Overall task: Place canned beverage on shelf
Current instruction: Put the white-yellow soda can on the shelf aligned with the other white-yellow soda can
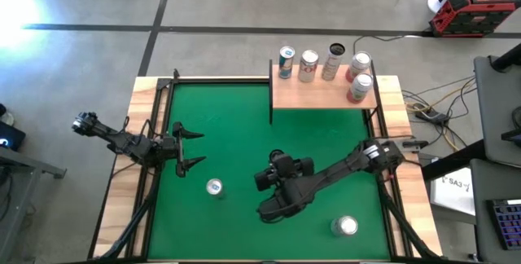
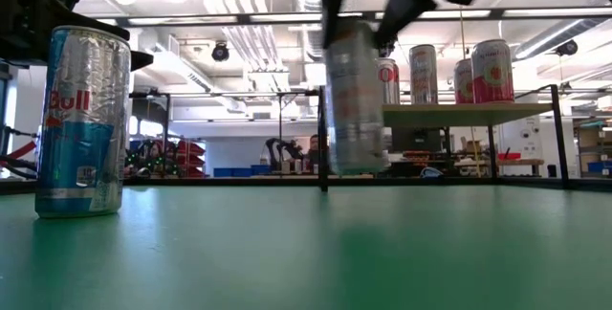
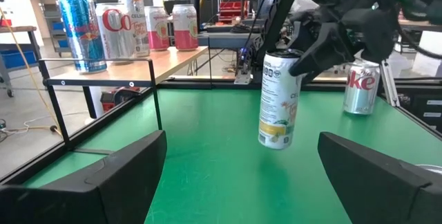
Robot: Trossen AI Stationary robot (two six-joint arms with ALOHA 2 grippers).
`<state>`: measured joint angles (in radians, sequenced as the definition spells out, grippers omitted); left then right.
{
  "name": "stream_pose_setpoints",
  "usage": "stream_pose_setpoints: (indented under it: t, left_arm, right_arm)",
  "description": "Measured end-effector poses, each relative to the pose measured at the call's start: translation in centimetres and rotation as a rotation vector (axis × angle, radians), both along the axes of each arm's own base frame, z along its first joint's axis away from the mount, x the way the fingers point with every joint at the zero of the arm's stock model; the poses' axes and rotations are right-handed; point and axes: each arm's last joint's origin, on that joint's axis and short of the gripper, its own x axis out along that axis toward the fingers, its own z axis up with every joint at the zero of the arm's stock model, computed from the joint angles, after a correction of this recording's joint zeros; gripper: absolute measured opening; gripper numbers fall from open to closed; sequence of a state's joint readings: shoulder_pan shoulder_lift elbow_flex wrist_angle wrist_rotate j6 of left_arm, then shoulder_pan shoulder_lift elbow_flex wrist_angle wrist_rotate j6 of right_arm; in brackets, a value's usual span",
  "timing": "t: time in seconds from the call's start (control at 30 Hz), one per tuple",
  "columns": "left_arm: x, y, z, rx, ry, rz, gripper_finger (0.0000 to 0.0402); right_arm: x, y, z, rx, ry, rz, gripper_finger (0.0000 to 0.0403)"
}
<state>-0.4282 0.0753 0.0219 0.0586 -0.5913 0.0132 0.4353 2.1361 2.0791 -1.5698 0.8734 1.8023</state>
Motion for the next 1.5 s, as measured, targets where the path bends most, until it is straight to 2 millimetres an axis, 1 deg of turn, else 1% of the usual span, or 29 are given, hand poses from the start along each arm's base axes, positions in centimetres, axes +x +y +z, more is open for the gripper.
stream_pose_setpoints:
  t: [0.13, 0.3, 0.47, 0.63, 0.8, 0.93, 1.2, 1.4, 1.5]
  left_arm:
    - [0.0, 0.0, 0.0, 0.000, 0.000, 0.000, 0.0361]
    - [0.0, 0.0, 0.0, 0.000, 0.000, 0.000, 0.0361]
    - [0.0, 0.0, 0.0, 0.000, 0.001, 0.000, 0.0361]
    - [0.0, 0.0, 0.0, 0.001, 0.001, 0.000, 0.0361]
    - [0.0, 0.0, 0.0, 0.000, 0.000, 0.000, 0.0361]
    - [0.0, 0.0, 0.0, 0.000, 0.000, 0.000, 0.0361]
    - [0.0, 0.0, 0.0, 0.001, 0.001, 0.000, 0.0361]
    - [0.0, 0.0, 0.0, 0.001, 0.001, 0.000, 0.0361]
    - [0.0, 0.0, 0.0, 0.001, 0.001, 0.000, 0.0361]
  right_arm:
    - [-2.3, 0.6, -0.3, 0.007, -0.029, -0.034, 0.0237]
    - [-5.3, 0.4, -0.4, -0.046, -0.061, -0.034, 0.0237]
    - [-8.0, -0.3, -0.3, -0.063, -0.024, -0.006, 0.0237]
    - [-10.3, -1.3, -0.8, -0.041, -0.066, -0.005, 0.0237]
    - [-12.6, -2.7, -1.2, -0.044, -0.059, 0.000, 0.0237]
    - [-14.4, -3.8, -1.2, -0.046, -0.052, 0.007, 0.0237]
    - [-17.3, -5.5, -1.2, -0.051, -0.060, 0.022, 0.0237]
    - [-18.5, -6.4, -2.5, -0.063, -0.036, 0.104, 0.0237]
    - [-19.5, -7.2, -3.0, -0.082, -0.040, 0.098, 0.0237]
